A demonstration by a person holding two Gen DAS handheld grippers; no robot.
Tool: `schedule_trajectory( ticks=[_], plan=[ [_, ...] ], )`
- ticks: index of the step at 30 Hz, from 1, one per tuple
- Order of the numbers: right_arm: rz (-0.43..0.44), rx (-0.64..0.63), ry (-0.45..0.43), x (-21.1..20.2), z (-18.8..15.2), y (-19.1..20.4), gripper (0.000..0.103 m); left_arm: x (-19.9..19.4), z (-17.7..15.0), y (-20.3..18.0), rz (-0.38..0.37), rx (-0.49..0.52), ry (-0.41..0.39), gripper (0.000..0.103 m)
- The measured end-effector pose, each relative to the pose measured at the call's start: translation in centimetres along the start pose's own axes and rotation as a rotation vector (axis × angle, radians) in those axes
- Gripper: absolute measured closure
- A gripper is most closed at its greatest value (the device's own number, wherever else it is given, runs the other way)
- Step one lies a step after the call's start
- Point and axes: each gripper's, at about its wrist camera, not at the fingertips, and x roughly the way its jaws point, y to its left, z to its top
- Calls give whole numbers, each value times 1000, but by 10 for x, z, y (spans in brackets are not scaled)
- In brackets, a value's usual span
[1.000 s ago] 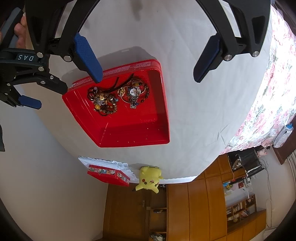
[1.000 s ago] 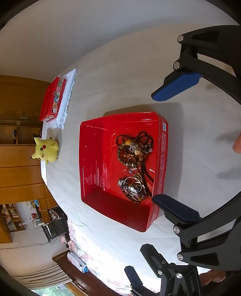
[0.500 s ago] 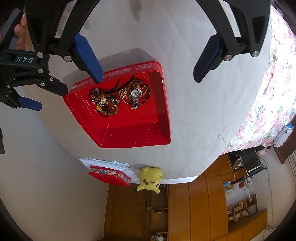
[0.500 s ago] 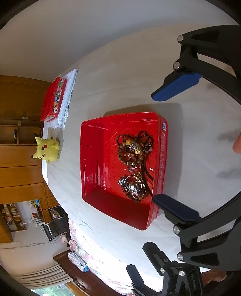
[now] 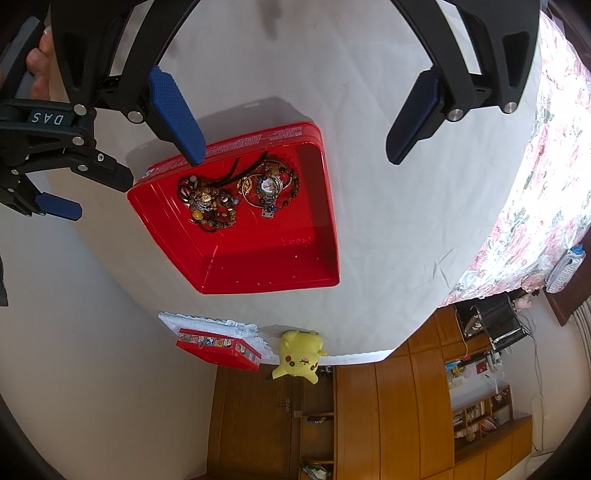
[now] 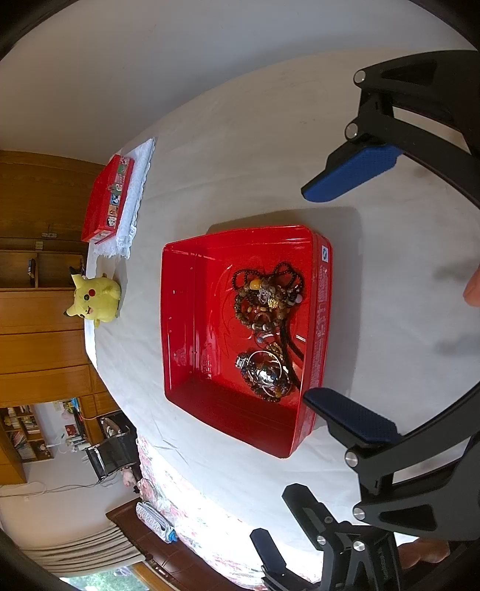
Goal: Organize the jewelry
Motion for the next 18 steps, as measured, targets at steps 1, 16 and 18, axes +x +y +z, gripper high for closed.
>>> schedule_trajectory(
  ticks=[1, 16, 18],
  plan=[
    [1, 0, 1, 0, 0, 0, 3, 0, 0, 0, 0, -1, 0, 5],
    [2, 2, 3, 0, -1, 0, 3, 0, -1, 1, -2, -4, 2, 5],
    [2, 2, 3, 0, 0, 0, 3, 0, -1, 1, -1, -3, 2, 5]
  ],
)
